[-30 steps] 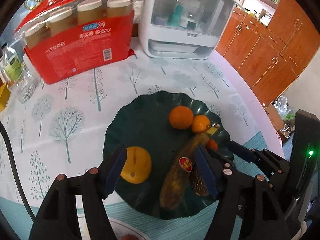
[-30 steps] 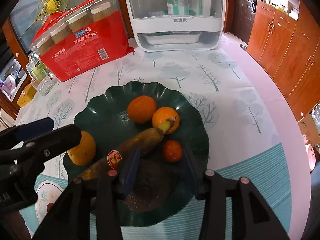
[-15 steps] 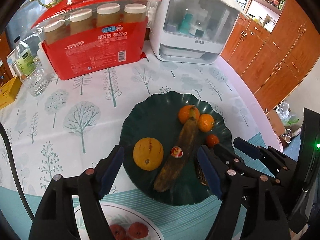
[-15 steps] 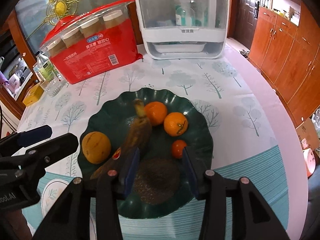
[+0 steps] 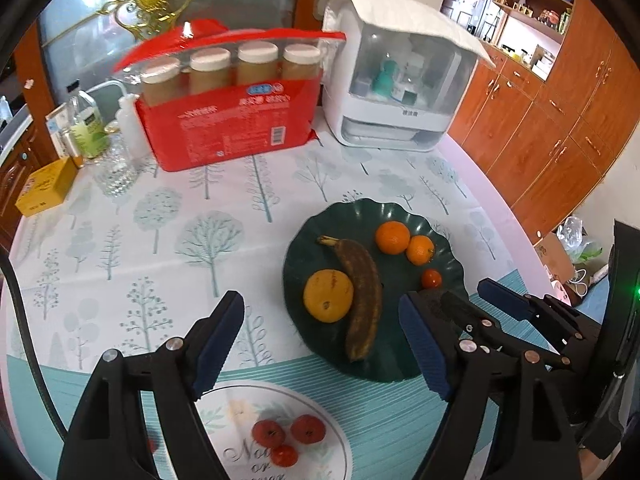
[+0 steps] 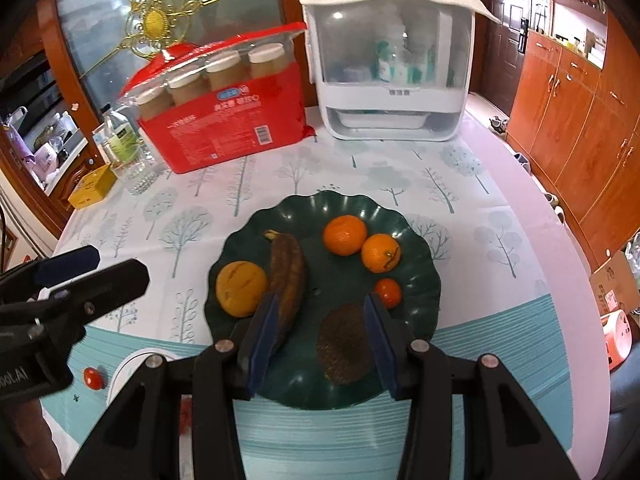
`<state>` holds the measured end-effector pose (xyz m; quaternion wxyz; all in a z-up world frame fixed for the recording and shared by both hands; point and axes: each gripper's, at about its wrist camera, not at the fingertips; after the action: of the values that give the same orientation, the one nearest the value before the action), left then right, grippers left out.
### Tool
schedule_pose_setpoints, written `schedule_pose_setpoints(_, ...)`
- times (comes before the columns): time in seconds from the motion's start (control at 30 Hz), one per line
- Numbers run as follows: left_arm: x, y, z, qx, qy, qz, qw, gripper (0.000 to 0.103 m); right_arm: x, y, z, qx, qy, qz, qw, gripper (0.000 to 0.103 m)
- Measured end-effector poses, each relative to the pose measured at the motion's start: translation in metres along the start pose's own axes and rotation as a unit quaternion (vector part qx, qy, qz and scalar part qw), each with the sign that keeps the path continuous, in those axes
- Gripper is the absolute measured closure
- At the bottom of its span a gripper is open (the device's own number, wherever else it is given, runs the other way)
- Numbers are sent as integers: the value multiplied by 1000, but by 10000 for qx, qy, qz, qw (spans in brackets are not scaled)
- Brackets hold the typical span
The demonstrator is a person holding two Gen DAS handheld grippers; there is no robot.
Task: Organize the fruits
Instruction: 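Move both open tools back toward the white plate and loose orange, then grasp the mandarin orange with the left tool while the right tool grasps a red apple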
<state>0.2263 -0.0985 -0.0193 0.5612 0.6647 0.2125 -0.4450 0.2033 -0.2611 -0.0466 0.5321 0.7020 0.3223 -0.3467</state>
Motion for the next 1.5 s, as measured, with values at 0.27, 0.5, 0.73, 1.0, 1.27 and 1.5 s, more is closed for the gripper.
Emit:
schedule_pose_setpoints(0.27, -49, -16, -21, -101, 48, 281, 9995, 20, -28, -9, -19, -146, 176, 101, 9997, 58)
schedule_pose_setpoints(0.5, -85, -44, -37, -181, 75, 423, 9989, 20, -54, -25, -43, -332, 449, 156, 9983, 58)
schedule_pose_setpoints(0.73, -109, -88, -49, -311, 209, 394, 9985, 19, -70, -53, -68, -555, 810, 47, 9952, 58)
schedule_pose_setpoints(1.0, -108, -145, -43, -180, 319, 104, 9993, 19, -63, -91, -82, -854, 869, -243, 9923, 58)
schedule_pose_setpoints(1.27, -71, -217, -28, -97, 109, -622, 9980, 19, -33, -116, -75, -841, 767, -556, 9919, 58)
schedule_pose_setpoints(1.5, -45, -248, -11, 5, -36, -937, 9956, 22, -9, -133, -65, -724, 733, -868, 9909, 58)
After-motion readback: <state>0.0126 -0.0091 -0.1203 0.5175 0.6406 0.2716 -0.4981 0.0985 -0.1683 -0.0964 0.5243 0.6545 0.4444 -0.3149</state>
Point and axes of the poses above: each gripper's, at about its wrist camera, not at the fingertips, and x roughly the way its jaws point, z to its right, y to its top, and after that the axes turned 12 degrees about x, right-handed
